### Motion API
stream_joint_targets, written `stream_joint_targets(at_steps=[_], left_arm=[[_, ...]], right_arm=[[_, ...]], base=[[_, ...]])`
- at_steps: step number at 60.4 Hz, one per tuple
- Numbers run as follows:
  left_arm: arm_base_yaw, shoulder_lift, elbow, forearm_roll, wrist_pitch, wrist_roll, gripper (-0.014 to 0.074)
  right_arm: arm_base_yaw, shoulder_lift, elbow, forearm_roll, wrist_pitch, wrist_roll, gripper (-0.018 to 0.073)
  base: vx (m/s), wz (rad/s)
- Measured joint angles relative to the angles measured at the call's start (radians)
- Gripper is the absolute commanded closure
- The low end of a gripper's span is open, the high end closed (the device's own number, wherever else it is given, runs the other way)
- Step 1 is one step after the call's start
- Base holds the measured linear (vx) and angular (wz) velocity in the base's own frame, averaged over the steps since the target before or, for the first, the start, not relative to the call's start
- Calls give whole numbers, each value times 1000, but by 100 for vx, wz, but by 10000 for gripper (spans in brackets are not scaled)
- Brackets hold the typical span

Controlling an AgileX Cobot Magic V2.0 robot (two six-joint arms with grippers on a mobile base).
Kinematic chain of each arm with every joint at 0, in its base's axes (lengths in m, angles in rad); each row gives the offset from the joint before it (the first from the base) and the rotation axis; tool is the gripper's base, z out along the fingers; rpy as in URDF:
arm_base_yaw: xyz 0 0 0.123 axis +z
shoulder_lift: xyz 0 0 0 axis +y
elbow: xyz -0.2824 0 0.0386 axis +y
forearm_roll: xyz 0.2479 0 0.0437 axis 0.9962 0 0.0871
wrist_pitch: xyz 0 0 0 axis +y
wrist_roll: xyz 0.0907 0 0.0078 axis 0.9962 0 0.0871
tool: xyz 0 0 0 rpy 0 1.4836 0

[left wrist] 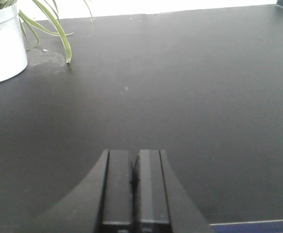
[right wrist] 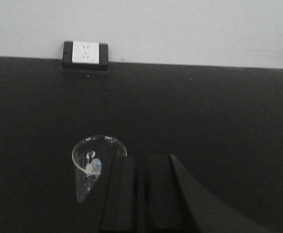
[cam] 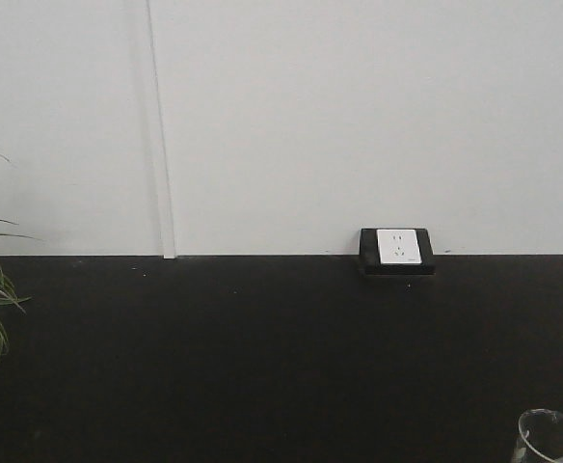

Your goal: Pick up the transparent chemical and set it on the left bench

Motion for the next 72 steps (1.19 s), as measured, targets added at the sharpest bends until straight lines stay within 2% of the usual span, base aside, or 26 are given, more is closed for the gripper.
stream_joint_targets(at_steps=[8,15,20,27,38,49,60,72], left_arm=[[0,0,0,0,0,0,600],[0,0,0,0,0,0,600],[0,0,0,0,0,0,600],[0,0,0,0,0,0,600],[0,0,0,0,0,0,600],[0,0,0,0,0,0,600],[0,0,0,0,0,0,600],[0,0,0,0,0,0,600]], right_arm=[[0,80,0,2,-5,1,247],[0,151,0,4,-23,2,143],[0,200,0,4,-67,3,68],[0,282,5,-4,-181,3,13],[0,460,96,-45,-471,1,8],[-3,622,114,-48,-605,1,8],[-9,708,71,-34,-671,-1,8],[-64,778,58,57,-686,-66,8]], base=[[0,0],[0,0],[0,0],[0,0],[0,0],[0,0],[0,0],[0,0]])
